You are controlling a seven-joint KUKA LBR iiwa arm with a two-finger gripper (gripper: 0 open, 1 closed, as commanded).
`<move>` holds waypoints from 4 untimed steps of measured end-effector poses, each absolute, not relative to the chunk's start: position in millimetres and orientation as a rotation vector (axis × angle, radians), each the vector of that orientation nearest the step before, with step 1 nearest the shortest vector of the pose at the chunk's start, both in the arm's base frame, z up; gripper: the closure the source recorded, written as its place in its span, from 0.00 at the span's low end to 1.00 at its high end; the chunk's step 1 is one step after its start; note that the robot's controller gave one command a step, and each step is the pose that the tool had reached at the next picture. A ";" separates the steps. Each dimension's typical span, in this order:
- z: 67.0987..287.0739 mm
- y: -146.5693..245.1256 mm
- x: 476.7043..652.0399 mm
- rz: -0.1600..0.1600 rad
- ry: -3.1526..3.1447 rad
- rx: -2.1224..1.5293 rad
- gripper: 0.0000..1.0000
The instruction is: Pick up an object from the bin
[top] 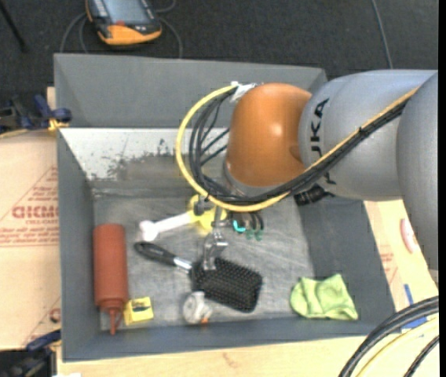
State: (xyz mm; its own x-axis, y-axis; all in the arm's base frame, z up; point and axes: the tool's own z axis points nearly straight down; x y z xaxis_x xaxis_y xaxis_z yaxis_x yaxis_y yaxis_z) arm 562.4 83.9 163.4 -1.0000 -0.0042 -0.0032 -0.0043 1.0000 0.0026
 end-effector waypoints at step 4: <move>85.2 111.7 516.6 0.007 3.110 -0.402 0.00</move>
Offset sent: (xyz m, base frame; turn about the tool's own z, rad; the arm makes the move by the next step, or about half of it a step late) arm 0.0000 0.0000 0.0000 0.0000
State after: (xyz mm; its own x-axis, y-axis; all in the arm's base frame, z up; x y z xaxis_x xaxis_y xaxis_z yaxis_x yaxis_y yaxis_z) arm 516.6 111.7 85.2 -0.9671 -0.2543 -0.0063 -0.2543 0.9671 0.0037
